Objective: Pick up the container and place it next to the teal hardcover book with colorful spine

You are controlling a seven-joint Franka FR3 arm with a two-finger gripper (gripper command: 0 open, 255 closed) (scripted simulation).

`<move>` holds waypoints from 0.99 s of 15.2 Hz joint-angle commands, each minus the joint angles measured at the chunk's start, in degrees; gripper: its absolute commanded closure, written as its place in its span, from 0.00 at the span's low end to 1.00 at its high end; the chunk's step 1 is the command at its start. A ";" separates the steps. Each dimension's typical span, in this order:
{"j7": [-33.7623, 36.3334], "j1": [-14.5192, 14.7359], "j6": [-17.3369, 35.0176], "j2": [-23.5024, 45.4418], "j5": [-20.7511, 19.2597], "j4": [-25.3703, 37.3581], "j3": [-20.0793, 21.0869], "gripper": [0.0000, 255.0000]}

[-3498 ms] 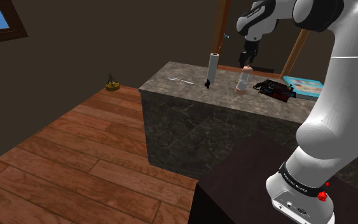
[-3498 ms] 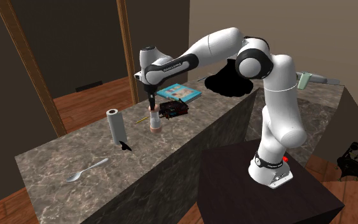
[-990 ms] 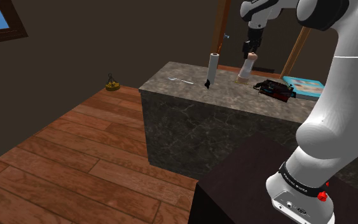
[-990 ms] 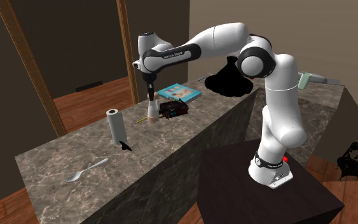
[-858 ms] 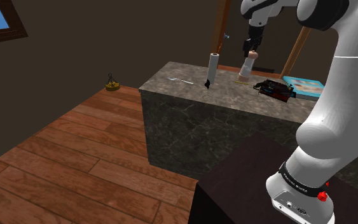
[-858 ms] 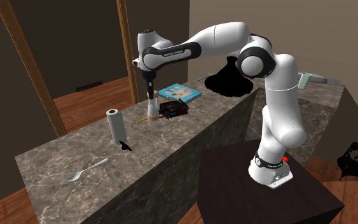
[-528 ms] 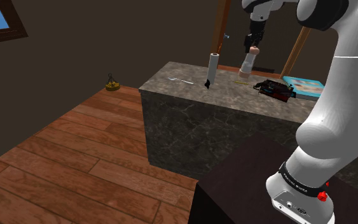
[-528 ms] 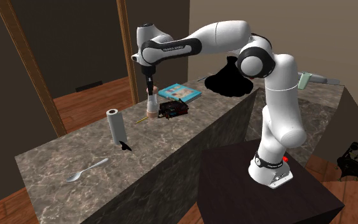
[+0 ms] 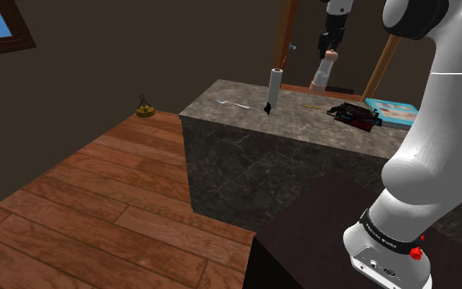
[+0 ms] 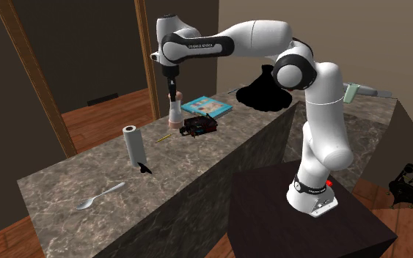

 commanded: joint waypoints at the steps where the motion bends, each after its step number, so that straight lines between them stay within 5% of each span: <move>1: -0.22 -0.20 -1.82 0.30 0.14 2.11 -0.04 1.00; 15: -1.82 -2.84 -15.51 5.59 2.29 21.01 -0.15 1.00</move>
